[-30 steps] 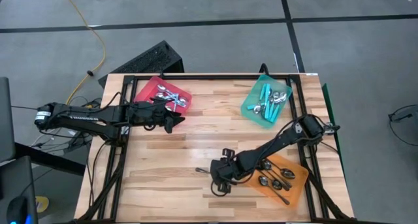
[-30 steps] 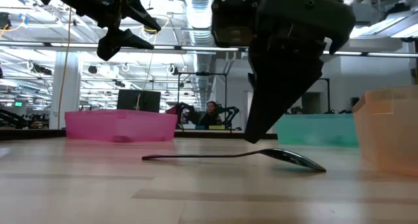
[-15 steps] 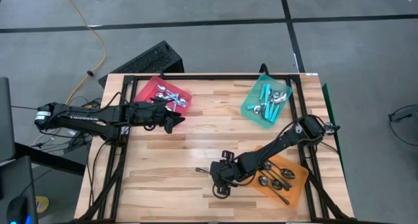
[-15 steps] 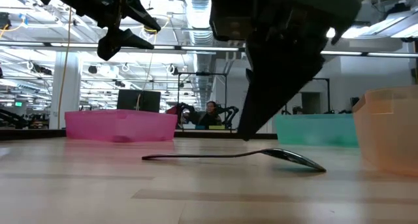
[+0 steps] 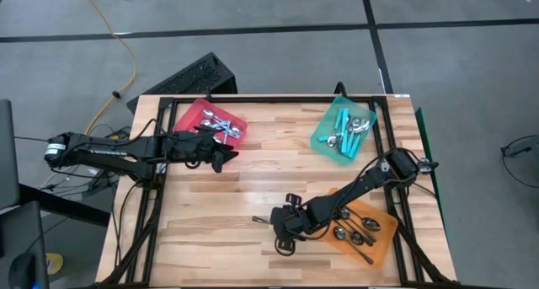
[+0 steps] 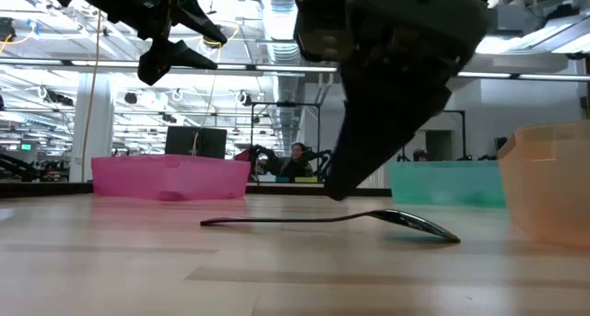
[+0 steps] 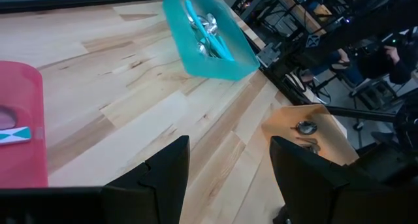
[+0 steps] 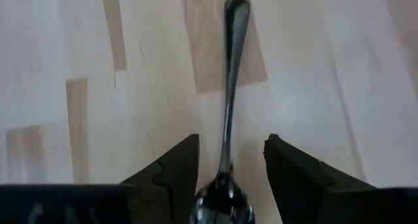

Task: Sort silverware by color (type)
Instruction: Put the black spoon into the orange bin

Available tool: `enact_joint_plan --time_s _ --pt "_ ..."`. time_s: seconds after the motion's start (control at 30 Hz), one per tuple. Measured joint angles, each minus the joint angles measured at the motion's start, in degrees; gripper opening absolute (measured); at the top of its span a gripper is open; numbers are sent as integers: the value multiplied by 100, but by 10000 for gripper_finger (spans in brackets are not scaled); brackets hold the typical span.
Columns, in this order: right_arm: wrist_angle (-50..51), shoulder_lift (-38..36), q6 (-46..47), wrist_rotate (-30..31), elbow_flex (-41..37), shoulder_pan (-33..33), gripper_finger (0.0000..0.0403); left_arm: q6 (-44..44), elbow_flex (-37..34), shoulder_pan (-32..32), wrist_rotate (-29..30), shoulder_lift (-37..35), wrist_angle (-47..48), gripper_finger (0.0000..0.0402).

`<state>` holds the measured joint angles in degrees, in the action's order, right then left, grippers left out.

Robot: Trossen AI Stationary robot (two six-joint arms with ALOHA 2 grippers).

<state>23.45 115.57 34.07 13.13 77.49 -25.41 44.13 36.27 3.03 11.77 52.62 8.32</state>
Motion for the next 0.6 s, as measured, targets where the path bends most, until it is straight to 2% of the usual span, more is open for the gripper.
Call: enact_joint_plan --time_s 0.13,0.43,0.6 --pt "8 0 2 178 0 0 193 -38 0 0 0 -2 0 197" --pt "-6 47 -106 180 3 -11 193 -40 0 0 0 -1 0 197" --pt "99 246 -52 -105 13 -35 193 -42 0 0 0 -2 -2 197"
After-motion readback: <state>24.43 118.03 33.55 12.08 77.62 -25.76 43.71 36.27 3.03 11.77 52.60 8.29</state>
